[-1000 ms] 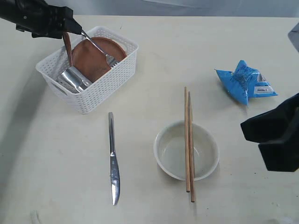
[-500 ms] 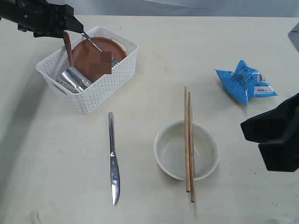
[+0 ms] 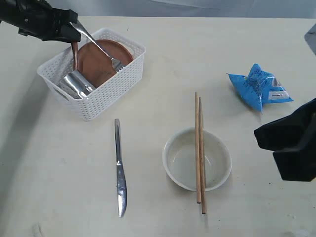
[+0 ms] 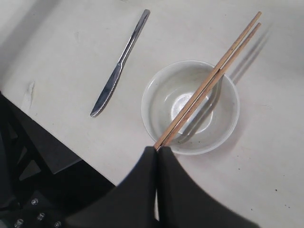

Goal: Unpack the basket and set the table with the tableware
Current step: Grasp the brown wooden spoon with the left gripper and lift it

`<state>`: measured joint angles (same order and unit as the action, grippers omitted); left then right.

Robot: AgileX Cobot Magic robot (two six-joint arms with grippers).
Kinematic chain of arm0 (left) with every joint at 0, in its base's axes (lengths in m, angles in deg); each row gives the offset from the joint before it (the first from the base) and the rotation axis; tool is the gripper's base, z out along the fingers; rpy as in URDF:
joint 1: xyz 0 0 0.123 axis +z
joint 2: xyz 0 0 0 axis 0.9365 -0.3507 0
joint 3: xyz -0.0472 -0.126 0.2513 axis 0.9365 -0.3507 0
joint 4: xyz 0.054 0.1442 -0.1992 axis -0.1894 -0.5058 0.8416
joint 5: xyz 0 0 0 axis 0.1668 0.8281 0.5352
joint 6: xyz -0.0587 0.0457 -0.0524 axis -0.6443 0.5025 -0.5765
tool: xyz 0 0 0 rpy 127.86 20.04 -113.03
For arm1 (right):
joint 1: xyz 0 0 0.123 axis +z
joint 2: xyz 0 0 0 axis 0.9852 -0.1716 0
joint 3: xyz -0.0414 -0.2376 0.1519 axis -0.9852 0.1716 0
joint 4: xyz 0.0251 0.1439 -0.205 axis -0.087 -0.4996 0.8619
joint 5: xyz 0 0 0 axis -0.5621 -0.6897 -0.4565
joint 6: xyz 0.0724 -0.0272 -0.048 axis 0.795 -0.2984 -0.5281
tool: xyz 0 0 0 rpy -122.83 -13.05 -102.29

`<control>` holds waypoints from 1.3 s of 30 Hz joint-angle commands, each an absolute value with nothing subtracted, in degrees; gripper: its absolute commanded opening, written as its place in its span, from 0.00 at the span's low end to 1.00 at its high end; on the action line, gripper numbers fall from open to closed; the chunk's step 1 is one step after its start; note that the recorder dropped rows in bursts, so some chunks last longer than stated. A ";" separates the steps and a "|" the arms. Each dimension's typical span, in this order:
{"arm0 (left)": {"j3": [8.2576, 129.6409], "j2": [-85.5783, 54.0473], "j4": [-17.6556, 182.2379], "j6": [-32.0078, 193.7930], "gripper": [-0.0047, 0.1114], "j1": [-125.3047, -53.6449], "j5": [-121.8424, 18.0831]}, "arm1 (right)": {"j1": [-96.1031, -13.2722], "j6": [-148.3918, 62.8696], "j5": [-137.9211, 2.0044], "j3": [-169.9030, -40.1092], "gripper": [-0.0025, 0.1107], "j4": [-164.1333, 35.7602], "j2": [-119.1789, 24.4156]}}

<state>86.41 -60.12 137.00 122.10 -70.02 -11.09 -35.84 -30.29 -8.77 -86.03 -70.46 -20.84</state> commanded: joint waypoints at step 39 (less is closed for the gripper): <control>89.60 -57.49 140.18 122.86 0.04 -69.83 -10.15 | -35.85 -30.70 -9.38 -85.99 0.02 -69.85 -20.46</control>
